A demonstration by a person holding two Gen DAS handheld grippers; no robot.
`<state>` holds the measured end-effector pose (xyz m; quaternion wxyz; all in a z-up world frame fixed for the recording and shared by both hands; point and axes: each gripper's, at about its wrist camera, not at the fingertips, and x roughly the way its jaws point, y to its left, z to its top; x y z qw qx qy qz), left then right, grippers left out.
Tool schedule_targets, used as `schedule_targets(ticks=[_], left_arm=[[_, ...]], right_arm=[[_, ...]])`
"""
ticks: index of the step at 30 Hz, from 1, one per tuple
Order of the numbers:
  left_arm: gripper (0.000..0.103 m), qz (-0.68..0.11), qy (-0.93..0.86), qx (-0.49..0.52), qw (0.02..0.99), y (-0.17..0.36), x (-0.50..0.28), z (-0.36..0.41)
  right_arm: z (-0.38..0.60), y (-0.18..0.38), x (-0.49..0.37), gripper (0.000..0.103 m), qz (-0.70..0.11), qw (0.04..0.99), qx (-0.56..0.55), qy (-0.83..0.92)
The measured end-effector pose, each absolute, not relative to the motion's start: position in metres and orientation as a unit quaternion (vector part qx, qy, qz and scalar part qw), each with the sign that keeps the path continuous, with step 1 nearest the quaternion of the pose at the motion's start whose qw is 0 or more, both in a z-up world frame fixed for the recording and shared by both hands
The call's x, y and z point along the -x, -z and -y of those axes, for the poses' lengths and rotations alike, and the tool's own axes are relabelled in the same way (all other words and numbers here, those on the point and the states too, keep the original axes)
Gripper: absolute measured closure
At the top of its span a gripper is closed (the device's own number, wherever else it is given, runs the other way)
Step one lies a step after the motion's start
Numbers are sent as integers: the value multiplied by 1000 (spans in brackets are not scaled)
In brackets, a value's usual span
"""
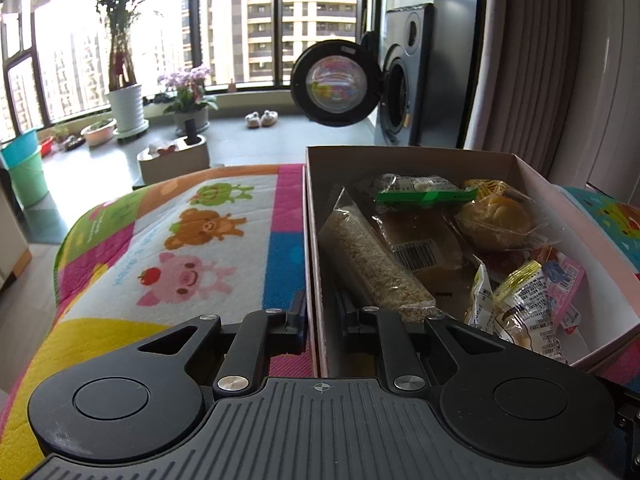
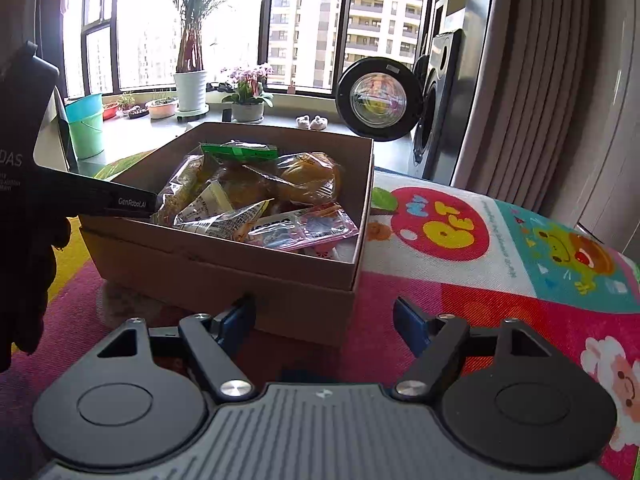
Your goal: Organize objects
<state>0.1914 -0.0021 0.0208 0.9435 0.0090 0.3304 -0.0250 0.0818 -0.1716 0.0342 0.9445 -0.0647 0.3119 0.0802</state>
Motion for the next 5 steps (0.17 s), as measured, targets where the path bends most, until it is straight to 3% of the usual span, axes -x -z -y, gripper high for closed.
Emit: schedule_targets(ticks=[5], left_arm=[[88, -315, 31, -27, 948, -14, -219, 32]], right_arm=[[195, -25, -96, 27, -313, 948, 29, -56]])
